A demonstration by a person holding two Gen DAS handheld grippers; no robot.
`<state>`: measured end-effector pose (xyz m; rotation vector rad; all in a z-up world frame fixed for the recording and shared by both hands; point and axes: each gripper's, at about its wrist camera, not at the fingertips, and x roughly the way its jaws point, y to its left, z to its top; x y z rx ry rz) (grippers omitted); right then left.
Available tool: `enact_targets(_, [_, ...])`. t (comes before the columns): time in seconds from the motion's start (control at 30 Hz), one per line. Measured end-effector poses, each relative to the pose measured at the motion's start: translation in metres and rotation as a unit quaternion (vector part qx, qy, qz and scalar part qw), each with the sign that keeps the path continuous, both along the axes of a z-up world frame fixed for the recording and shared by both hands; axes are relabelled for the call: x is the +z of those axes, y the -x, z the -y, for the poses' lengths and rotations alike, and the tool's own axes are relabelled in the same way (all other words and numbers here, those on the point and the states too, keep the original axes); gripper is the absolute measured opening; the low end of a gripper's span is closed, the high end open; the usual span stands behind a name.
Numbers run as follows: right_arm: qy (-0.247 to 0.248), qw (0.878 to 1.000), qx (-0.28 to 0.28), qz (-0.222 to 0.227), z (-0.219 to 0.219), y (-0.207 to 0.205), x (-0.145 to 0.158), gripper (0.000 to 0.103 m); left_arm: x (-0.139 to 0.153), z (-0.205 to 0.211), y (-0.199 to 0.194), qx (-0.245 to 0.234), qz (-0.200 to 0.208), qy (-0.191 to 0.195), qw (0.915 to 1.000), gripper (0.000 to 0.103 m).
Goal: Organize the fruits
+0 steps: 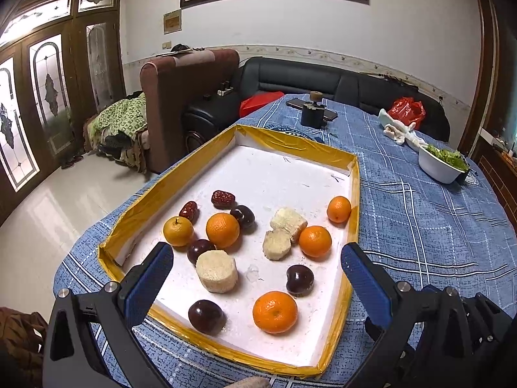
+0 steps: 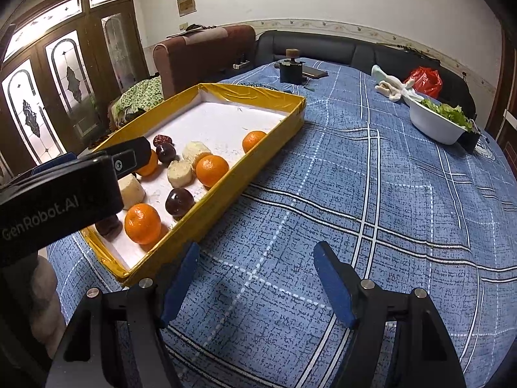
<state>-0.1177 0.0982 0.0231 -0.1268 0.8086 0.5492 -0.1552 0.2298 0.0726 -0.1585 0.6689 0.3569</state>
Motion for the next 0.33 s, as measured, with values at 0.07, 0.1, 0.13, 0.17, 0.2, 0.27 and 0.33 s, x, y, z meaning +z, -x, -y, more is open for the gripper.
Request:
enact_targets(0.07, [-0.001,1.000,0.000,0.002,0.000,0.001,0.001,0.078,0.001,0.001,0.001,0.001,0.002,-0.002,1.0000,0.103])
enact_targets(0.1, [-0.003,1.000,0.000,0.004,0.001,0.001,0.003,0.078,0.003,0.002,0.002,0.001,0.003,-0.004,1.0000,0.103])
enact_targets(0.13, [-0.004,1.000,0.000,0.004,0.001,0.002,0.004,0.078,0.004,0.003,0.003,0.001,0.006,-0.007,1.0000,0.103])
enact_targets(0.17, [-0.006,1.000,0.000,0.005,0.003,0.002,0.004,0.078,0.007,0.005,0.005,0.002,0.010,-0.013,0.9999,0.103])
enact_targets(0.2, [-0.008,1.000,0.000,0.005,0.004,0.002,0.005,0.078,0.008,0.006,0.006,0.001,0.013,-0.016,0.9998,0.103])
enact_targets(0.27, [-0.014,1.000,-0.003,0.005,0.008,0.003,0.006,0.079,0.013,0.010,0.010,-0.003,0.017,-0.020,0.9997,0.103])
enact_targets(0.33, [-0.017,1.000,-0.007,0.007,0.013,0.004,0.007,0.078,0.017,0.015,0.011,-0.009,0.017,-0.023,0.9996,0.103])
